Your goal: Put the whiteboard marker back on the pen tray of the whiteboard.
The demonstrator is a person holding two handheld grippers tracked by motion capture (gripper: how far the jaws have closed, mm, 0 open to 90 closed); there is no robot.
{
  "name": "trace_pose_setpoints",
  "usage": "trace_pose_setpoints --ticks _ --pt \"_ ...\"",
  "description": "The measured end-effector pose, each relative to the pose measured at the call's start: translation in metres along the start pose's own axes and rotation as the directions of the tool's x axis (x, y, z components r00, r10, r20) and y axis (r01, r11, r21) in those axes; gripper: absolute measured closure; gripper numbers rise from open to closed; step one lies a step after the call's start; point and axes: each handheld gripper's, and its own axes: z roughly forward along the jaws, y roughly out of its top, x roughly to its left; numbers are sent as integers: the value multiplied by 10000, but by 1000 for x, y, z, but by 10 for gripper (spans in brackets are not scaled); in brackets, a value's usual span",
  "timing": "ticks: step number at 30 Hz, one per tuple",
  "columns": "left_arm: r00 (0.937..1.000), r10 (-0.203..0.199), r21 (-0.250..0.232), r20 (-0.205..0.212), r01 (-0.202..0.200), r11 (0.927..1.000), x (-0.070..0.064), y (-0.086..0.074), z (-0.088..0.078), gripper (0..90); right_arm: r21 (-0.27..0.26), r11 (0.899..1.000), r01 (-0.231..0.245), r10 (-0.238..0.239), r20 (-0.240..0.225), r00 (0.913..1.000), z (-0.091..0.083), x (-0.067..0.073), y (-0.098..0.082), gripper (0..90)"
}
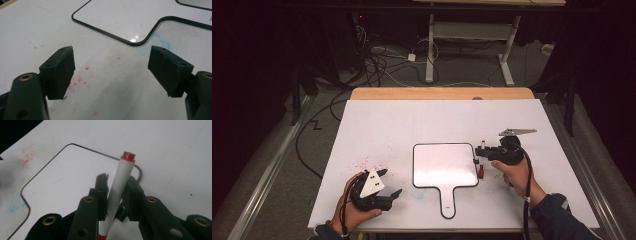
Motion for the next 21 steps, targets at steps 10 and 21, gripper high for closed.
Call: trace_pose_setpoints --ticks 10,21 --pt "10000 32 199 50 -33 9998 0 1 3 208 738 9968 -296 260 495 9984 30 -10 -10 671" --pt "10000 84 264 32 -85 9996 -2 1 4 208 860 9938 711 -832 1458 9858 26 1 -10 547"
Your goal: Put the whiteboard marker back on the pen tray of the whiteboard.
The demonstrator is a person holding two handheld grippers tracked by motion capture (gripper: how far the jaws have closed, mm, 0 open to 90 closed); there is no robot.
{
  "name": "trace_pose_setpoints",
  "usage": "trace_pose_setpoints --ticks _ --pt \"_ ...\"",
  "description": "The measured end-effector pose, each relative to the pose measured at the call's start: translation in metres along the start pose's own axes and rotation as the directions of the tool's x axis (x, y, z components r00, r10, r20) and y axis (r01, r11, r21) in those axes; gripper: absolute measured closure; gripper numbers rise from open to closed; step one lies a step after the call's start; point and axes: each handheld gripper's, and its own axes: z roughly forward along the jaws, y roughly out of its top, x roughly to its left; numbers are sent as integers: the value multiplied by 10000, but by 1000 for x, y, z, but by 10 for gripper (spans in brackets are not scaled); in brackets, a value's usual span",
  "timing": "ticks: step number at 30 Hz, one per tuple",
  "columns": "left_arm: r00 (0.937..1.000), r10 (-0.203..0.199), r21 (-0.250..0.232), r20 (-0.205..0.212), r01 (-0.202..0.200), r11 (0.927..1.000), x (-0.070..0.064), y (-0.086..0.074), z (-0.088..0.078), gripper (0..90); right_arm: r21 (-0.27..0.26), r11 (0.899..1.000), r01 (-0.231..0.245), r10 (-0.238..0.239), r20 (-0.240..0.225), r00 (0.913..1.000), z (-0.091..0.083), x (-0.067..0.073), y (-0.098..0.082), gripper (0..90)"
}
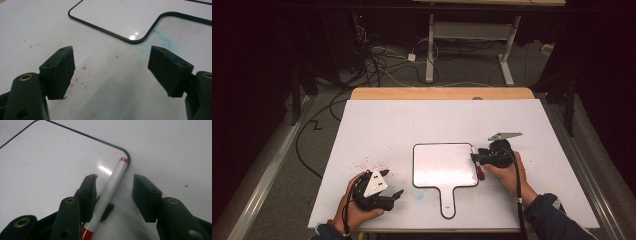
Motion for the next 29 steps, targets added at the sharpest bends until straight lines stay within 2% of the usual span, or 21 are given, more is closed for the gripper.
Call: trace_pose_setpoints --ticks 4,7,9,10,11,12,14,16,18,19,21,22,25,27,28,29 --pt "10000 45 -16 28 -45 10000 0 0 0 208 -256 9966 778 -767 416 9962 -11 1 0 509" --pt "9999 140 -73 -7 -140 9999 -2 1 -1 208 -605 9947 836 -819 299 9962 -23 2 -2 474" --pt "9998 158 -219 -114 -161 9996 -2 1 -4 208 -1110 9845 1356 -1346 169 9908 -37 5 -5 440" --pt "9999 115 -290 -121 -118 9995 -2 1 -5 208 -1469 9754 1642 -1638 149 9864 -46 7 -7 431" --pt "9998 98 -304 -147 -102 9995 -2 1 -5 208 -1777 9632 2017 -1992 322 9794 -55 9 -9 429" --pt "9998 89 -287 -182 -94 9995 -1 1 -5 208 -2019 9482 2452 -2382 587 9694 -64 11 -12 408" --pt "9998 55 -245 -207 -60 9997 -1 0 -4 208 -2604 9169 3024 -2924 775 9532 -83 15 -21 394" --pt "9995 41 -200 -318 -47 9998 0 0 -4 208 -2684 8963 3530 -3325 1199 9355 -96 18 -31 357" --pt "9993 12 -144 -372 -17 9999 1 0 -3 208 -2873 8775 3841 -3525 1567 9226 -106 21 -44 355" --pt "9990 5 -96 -450 -10 10000 1 0 -2 208 -2846 8718 3988 -3622 1739 9157 -109 21 -50 344" --pt "9987 -73 -53 -504 71 10000 2 0 -2 208 -2954 8616 4128 -3696 1924 9091 -116 21 -60 338" --pt "9983 -105 -34 -570 103 9999 3 -1 -2 208 -2949 8589 4188 -3675 2148 9049 -119 20 -66 329" --pt "9978 -128 62 -651 132 9999 5 -1 -1 208 -2961 8608 4139 -3522 2405 9045 -122 15 -80 324" --pt "9973 -189 72 -708 195 9998 7 -1 0 208 -2980 8720 3884 -3341 2175 9171 -123 11 -84 309" --pt "9973 -206 66 -706 211 9998 7 -1 1 208 -3021 8764 3750 -3161 2265 9213 -123 10 -84 305" --pt "9972 -205 56 -719 209 9998 7 -1 1 208 -3050 8774 3702 -3044 2424 9212 -123 11 -83 288"
